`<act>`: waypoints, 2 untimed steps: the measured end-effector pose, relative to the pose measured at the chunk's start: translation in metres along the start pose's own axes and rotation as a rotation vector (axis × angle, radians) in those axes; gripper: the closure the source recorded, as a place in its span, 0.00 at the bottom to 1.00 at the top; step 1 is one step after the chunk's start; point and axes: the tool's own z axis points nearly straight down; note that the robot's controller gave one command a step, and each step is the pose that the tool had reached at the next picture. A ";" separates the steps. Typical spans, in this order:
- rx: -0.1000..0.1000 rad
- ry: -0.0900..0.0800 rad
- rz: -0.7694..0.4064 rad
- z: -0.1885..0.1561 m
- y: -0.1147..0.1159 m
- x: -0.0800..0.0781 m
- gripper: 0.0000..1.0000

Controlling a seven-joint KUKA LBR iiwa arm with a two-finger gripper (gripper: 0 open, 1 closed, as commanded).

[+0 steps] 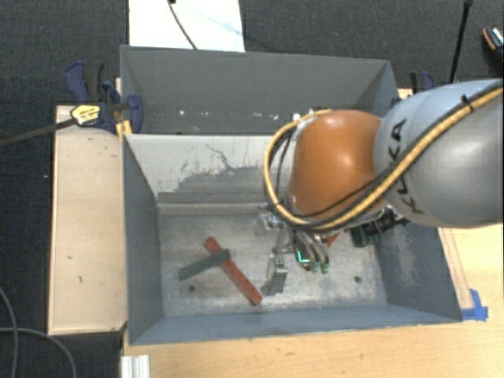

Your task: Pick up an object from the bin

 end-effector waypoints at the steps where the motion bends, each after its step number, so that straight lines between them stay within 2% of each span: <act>1: 0.000 -0.001 0.033 0.119 -0.014 -0.012 0.00; 2: -0.001 -0.005 0.057 0.114 -0.021 -0.001 0.00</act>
Offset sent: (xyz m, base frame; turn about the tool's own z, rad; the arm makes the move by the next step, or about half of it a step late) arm 0.0125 -0.0136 -0.1151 0.0290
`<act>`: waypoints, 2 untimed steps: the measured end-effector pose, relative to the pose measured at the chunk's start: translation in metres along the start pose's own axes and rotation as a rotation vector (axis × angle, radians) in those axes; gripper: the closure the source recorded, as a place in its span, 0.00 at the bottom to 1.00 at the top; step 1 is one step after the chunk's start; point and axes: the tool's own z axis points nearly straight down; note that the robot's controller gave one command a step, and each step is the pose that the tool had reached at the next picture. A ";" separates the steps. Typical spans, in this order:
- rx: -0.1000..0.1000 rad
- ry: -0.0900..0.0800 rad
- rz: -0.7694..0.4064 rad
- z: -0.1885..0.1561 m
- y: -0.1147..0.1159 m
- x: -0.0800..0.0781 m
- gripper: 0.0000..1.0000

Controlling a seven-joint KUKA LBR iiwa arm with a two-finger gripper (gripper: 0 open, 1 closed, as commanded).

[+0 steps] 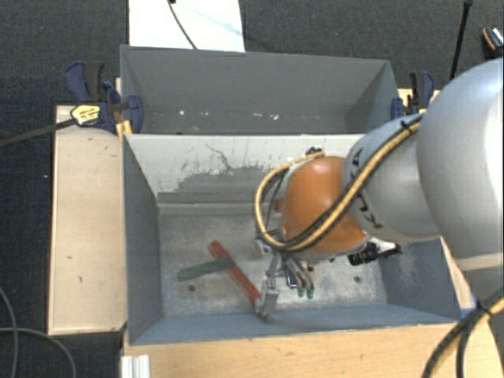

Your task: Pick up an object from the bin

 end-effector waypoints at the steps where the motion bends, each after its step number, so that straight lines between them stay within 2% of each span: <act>1: 0.001 0.000 0.006 -0.001 -0.001 0.000 1.00; 2: 0.000 -0.002 0.009 0.000 0.000 -0.001 0.00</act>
Offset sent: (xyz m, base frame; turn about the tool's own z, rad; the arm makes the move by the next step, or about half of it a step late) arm 0.0000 0.0000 0.0000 0.0000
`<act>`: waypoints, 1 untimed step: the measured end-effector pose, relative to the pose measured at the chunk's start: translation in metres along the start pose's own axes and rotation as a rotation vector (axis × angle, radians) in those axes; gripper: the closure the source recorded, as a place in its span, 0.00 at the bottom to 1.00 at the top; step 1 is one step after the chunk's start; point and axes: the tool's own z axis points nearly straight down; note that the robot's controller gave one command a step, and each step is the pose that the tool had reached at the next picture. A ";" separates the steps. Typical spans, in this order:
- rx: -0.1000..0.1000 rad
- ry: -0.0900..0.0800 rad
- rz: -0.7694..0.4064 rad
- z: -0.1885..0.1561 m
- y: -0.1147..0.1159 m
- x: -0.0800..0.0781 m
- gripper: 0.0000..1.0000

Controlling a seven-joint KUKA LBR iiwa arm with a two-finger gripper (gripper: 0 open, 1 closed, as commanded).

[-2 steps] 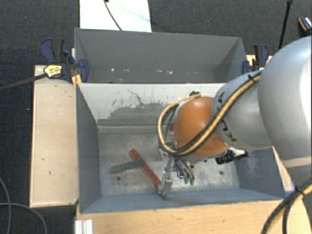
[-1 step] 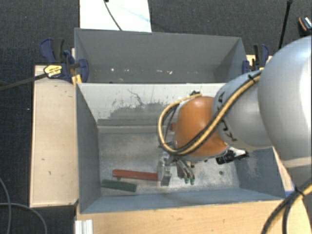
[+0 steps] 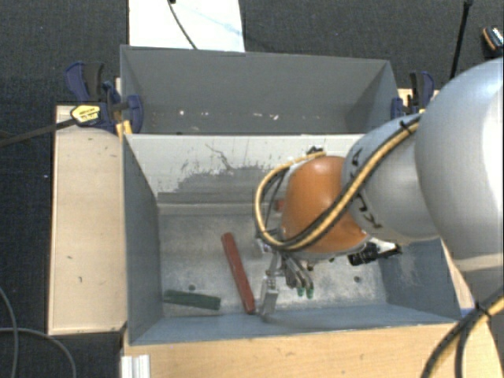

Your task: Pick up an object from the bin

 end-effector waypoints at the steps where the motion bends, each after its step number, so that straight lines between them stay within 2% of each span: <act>1: -0.002 -0.004 0.098 0.000 0.048 0.003 0.00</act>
Offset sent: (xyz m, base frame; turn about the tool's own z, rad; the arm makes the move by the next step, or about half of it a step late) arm -0.0007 0.0461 -0.0009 0.1002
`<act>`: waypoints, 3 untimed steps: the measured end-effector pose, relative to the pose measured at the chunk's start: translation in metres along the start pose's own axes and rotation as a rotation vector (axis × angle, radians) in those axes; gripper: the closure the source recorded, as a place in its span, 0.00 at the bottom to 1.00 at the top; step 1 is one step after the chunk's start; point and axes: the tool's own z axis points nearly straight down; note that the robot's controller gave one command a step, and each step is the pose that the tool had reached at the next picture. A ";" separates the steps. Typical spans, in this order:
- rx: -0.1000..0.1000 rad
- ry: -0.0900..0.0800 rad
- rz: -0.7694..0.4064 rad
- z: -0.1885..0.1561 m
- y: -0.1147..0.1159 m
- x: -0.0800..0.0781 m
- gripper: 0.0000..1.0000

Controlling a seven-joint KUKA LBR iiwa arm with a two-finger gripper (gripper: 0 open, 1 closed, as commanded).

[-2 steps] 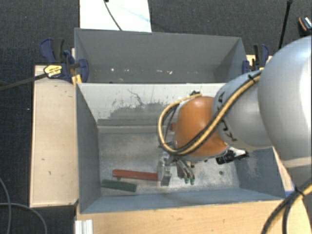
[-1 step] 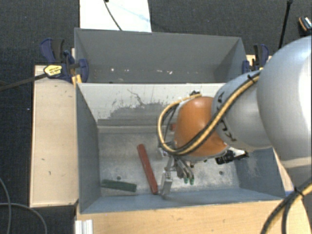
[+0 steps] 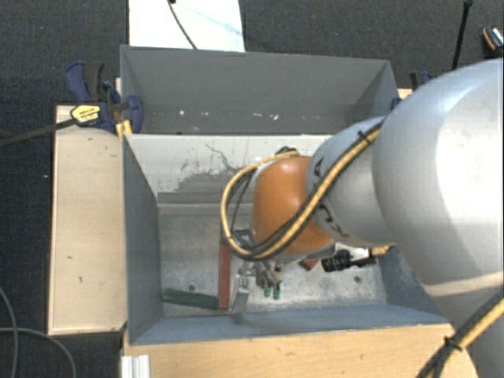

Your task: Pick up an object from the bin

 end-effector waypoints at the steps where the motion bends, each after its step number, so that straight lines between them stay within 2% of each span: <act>1: -0.001 -0.001 -0.009 0.000 0.039 0.009 0.00; 2: 0.001 -0.002 -0.033 0.000 0.040 -0.048 0.00; 3: 0.001 0.005 -0.149 0.001 0.077 0.005 0.00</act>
Offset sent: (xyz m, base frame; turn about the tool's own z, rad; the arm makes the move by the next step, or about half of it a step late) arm -0.0031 0.0368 -0.0006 -0.0041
